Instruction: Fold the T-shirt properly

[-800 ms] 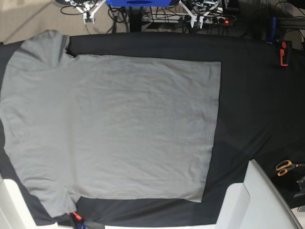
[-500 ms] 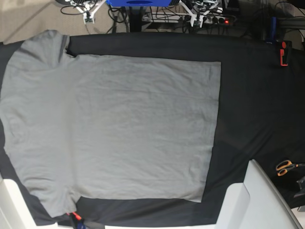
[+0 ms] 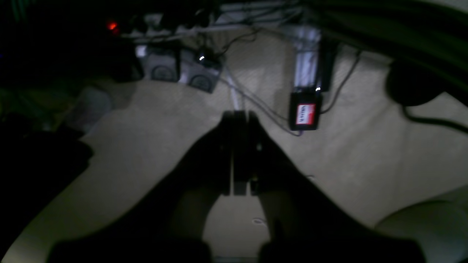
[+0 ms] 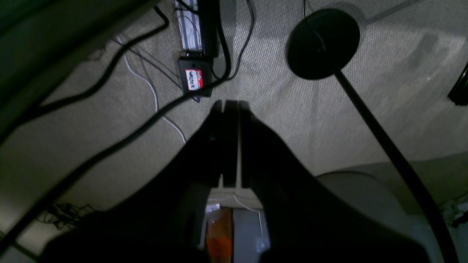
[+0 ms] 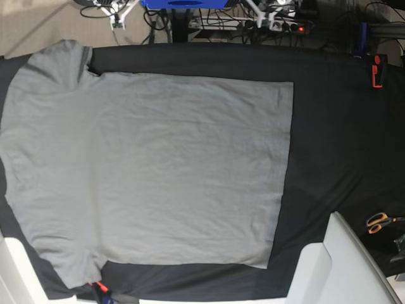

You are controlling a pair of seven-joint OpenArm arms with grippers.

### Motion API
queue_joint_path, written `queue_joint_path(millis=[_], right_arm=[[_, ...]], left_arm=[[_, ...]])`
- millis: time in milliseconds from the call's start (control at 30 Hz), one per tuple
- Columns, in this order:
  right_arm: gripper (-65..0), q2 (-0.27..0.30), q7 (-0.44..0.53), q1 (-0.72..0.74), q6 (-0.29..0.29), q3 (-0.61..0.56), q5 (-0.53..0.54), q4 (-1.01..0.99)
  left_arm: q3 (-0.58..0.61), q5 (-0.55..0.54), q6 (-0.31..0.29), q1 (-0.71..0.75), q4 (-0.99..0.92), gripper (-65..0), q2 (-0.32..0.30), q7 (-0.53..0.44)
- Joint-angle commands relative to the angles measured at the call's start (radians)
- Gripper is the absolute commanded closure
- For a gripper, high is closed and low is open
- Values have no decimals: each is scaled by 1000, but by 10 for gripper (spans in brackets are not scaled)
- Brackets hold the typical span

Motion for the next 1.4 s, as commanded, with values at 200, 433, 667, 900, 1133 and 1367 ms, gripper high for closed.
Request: queue_joint_path(millis=[200, 433, 667, 900, 1133, 1367], right_arm=[[0, 15, -1, -30, -8, 6, 3, 1], [0, 23, -4, -81, -8, 171, 0, 56], [0, 52, -99, -285, -7, 317, 2, 469], [0, -3, -243, -471, -5, 411, 3, 965], [-5, -70, -418, -552, 1, 553, 3, 1350], [-8, -61, -502, -555, 334, 696, 296, 1631]], left_arm=[[-1, 1, 5, 54, 84, 0, -20, -9], [-1, 1, 5, 204, 371, 0, -59, -7], [-1, 1, 5, 212, 391, 0, -80, -9], [0, 1, 3, 301, 624, 0, -80, -9], [11, 1, 2, 404, 864, 0, -117, -9], [-1, -23, 2, 502, 1224, 0, -151, 3]])
